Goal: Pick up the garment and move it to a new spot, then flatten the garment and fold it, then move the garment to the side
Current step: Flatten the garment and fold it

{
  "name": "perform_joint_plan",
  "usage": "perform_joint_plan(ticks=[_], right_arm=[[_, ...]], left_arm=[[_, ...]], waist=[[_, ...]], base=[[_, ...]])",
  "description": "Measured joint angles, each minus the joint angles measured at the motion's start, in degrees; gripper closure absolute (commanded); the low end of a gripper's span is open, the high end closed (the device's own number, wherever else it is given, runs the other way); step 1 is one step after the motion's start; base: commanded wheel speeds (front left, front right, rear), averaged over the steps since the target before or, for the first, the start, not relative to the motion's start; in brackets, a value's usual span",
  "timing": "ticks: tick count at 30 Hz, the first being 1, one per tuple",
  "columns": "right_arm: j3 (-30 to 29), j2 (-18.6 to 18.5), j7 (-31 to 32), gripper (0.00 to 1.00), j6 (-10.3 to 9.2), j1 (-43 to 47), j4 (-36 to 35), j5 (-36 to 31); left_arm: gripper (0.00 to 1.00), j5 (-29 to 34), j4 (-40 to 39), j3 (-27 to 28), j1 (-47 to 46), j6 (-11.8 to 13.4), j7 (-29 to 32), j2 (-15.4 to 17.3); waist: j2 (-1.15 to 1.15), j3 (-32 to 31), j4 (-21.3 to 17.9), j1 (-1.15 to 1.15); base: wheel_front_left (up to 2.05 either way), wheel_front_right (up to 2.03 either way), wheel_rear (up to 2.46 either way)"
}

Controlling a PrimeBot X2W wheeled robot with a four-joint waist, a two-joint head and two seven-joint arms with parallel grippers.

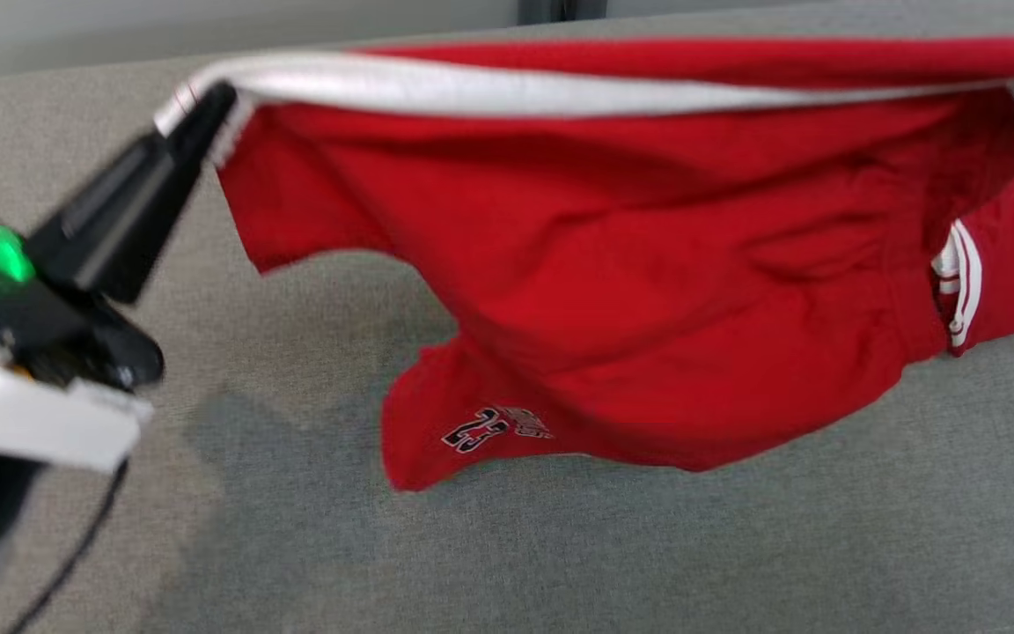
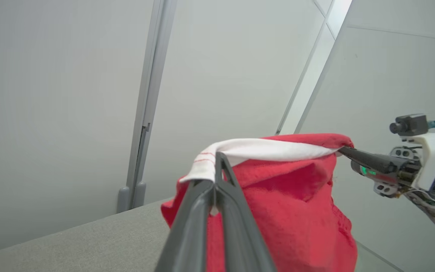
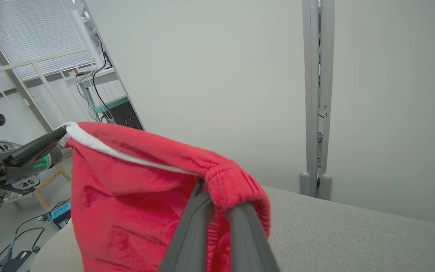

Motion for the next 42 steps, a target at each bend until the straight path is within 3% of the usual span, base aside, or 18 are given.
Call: perform_joint_plan(ticks=[2,5,8,10,13,17,22,23,26,29,35,39,42], right_arm=[[2.4,1.75,4.28,1.0,0.0,-7.87,2.93,-0.59],[6.16,9.32,9.12,1.0,0.0,-22.33,12.91,-3.56],[7.4,18.94,9.04,1.0,0.01,-37.06,26.51,-11.45],[6.35,25.63,4.7,1.0,0.02,-44.56,35.59,-17.58],[4.41,32.63,-3.27,1.0,0.12,-55.05,44.77,-25.02],[4.34,34.98,-12.77,1.0,0.26,-62.94,51.78,-30.85],[10.81,33.29,-14.14,1.0,0.16,-56.01,57.16,-28.61],[14.73,30.73,-13.45,1.0,0.14,-49.74,57.67,-26.55],[19.6,26.01,-11.71,1.0,0.0,-41.06,56.31,-21.31],[23.43,21.56,-10.04,1.0,0.01,-34.55,53.3,-15.58],[29.6,12.15,-8.33,1.0,0.01,-25.55,42.95,-7.67],[33.44,7.19,-10.09,1.0,0.01,-17.52,36.32,-5.14],[35.39,3.87,-12.12,1.0,0.01,-10.32,31.6,-3.58]], left_arm=[[1.0,-1.01,5.68,0.34,-7.89,0.12,2.77,0.51],[1.0,0.13,17.48,-0.65,-22.64,-0.38,4.27,-0.44],[1.0,3.9,31.71,-2.02,-35.51,-0.91,1.97,-3.54],[1.0,6.22,40.42,-2.65,-42.2,-1.49,-1.02,-5.64],[1.0,10.44,50.29,-2.66,-52.28,-3.18,-8.96,-7.94],[1.0,16.62,59.94,-4.14,-61.74,-5.89,-21.39,-9.73],[1.0,17.56,67.56,-10.38,-56.83,-7.89,-27.85,-11.28],[1.0,15.84,67.19,-15.34,-50.59,-7.88,-28.42,-11.63],[1.0,12.13,65.57,-21.8,-41.71,-7.89,-28.89,-11.87],[1.0,8.58,64.51,-25.17,-35.88,-7.9,-29.49,-10.71],[1.0,5.57,60.2,-27.39,-28.16,-7.94,-30.64,-8.23],[1.0,5.28,55.12,-27.76,-17.86,-7.93,-30.8,-6.05],[1.0,5.86,48.6,-27.38,-7.39,-4.9,-30.85,-3.56]], waist=[[0.0,1.9,0.19,0.0],[0.0,5.17,0.67,0.0],[0.0,8.31,1.42,0.0],[0.0,9.9,2.05,0.0],[0.0,12.2,2.99,0.0],[0.0,15.8,4.15,0.0],[0.0,18.5,5.62,0.0],[0.0,18.22,5.99,0.0],[0.0,17.48,6.67,0.0],[0.0,17.11,7.34,0.0],[0.0,15.63,7.87,0.0],[0.0,12.48,7.7,0.0],[0.0,9.0,7.22,0.0]], base=[[0.0,0.0,0.0],[0.0,0.0,0.0],[0.0,0.0,0.0],[0.0,0.0,0.0],[0.0,0.0,0.0],[0.0,0.0,0.0],[0.0,0.0,0.0],[0.0,0.0,0.0],[0.0,0.0,0.0],[0.0,0.0,0.0],[0.0,0.0,0.0],[0.0,0.0,0.0],[0.0,0.0,0.0]])
